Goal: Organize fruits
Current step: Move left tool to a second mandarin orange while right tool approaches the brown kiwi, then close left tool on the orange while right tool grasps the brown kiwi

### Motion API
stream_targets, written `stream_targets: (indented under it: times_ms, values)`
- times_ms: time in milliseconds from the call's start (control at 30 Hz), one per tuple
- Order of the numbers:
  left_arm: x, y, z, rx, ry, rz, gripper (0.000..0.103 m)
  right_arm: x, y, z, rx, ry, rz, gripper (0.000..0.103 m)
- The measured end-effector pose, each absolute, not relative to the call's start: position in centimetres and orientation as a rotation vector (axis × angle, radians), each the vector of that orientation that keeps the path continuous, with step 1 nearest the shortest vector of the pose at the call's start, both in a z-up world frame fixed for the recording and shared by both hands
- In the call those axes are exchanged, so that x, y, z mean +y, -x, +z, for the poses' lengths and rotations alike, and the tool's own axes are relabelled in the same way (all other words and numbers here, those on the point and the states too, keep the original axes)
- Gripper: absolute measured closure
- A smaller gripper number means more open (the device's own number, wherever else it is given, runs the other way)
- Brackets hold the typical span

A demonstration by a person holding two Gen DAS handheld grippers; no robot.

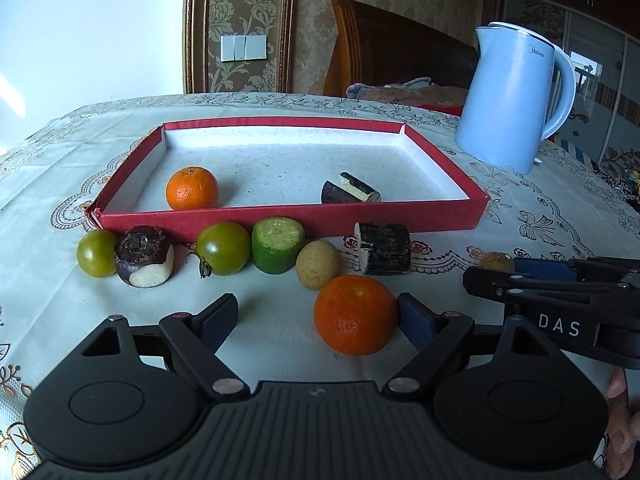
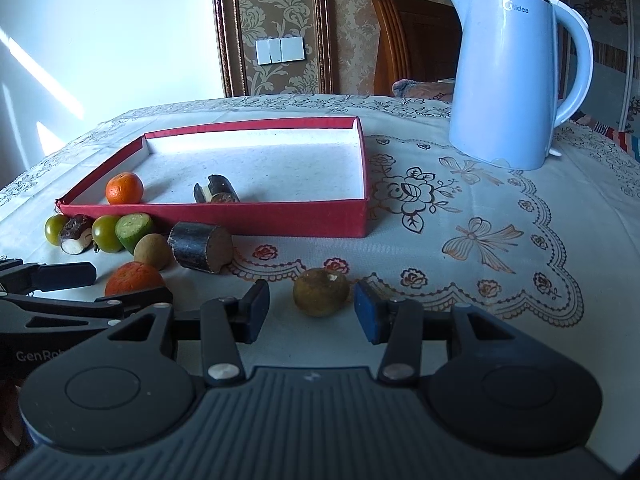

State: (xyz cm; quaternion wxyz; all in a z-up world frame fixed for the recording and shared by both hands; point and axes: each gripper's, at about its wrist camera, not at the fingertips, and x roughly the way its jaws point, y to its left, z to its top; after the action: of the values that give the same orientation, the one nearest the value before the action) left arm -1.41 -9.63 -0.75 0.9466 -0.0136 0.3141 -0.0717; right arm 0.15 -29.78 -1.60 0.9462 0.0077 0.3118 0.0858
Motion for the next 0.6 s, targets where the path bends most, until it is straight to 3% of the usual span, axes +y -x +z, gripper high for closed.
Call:
stream_targets:
  times_ms: [100,167,200,333,600]
  values:
    - [-9.9,1.4,-0.8,0.639,0.031,-0.15,0.023,-29.6,-0.3,-1.7,0.65,-0.01,0.173,0.06]
    - [-10.2,1.3,-0.8,0.639,0.024,-0.154,0.03,-29.6,-0.4,-1.8,0.658,-0.007,0.165,0.067]
    - [-10.4,1.3,-0.8,0.636,0.022,-0.161,0.035,-29.6,-0.4,-1.8,0.657,-0.008,0.164,0.067]
    - [-10.8,1.3,-0.9,0.636,0.009,-0.161,0.039,-29.6,-0.3,-1.9,0.658,-0.006,0.163,0.068]
    - [-11.4,1.5,-0.8,0.629,-0.002,-0.199,0.06,-29.7,-0.3,-1.8,0.657,-0.01,0.147,0.073]
